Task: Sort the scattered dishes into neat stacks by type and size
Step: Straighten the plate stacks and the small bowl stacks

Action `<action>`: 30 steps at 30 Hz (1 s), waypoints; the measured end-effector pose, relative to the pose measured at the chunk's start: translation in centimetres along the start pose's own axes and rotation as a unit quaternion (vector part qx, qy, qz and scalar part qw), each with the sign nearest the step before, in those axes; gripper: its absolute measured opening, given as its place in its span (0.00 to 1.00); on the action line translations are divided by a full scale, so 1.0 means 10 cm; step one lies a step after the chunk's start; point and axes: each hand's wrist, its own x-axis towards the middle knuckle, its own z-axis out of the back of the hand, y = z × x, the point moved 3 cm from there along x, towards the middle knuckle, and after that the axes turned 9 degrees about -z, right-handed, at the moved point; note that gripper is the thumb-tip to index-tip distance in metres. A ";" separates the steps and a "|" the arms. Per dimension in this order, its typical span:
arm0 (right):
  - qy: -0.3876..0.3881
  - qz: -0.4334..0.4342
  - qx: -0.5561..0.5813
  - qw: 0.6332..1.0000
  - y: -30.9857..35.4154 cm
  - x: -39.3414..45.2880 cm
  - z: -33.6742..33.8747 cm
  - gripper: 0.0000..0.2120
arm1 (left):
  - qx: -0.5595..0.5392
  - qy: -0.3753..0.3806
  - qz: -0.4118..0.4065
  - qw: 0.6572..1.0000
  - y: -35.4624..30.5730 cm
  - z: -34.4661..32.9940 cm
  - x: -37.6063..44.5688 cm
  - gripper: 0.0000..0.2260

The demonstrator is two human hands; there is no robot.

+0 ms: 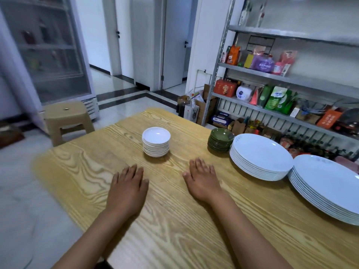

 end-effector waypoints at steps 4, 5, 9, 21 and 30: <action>-0.031 -0.010 0.039 0.999 0.33 -0.08 -0.06 0.31 | -0.110 -0.085 0.030 0.990 0.11 0.11 0.19 0.27; -0.042 -0.009 0.072 0.996 0.39 -0.08 -0.04 0.31 | -0.200 -0.096 0.055 0.974 0.12 0.12 0.27 0.27; -0.042 0.009 0.298 0.953 0.60 0.00 0.06 0.34 | -0.459 -0.198 0.131 0.856 0.17 0.21 0.61 0.20; -0.091 0.086 0.318 0.940 0.70 0.55 0.03 0.47 | -0.563 -0.167 0.088 0.805 -0.11 -0.04 1.12 0.23; -0.073 0.063 0.347 0.933 0.71 0.56 0.00 0.45 | -0.531 -0.130 0.071 0.834 -0.13 -0.08 1.12 0.27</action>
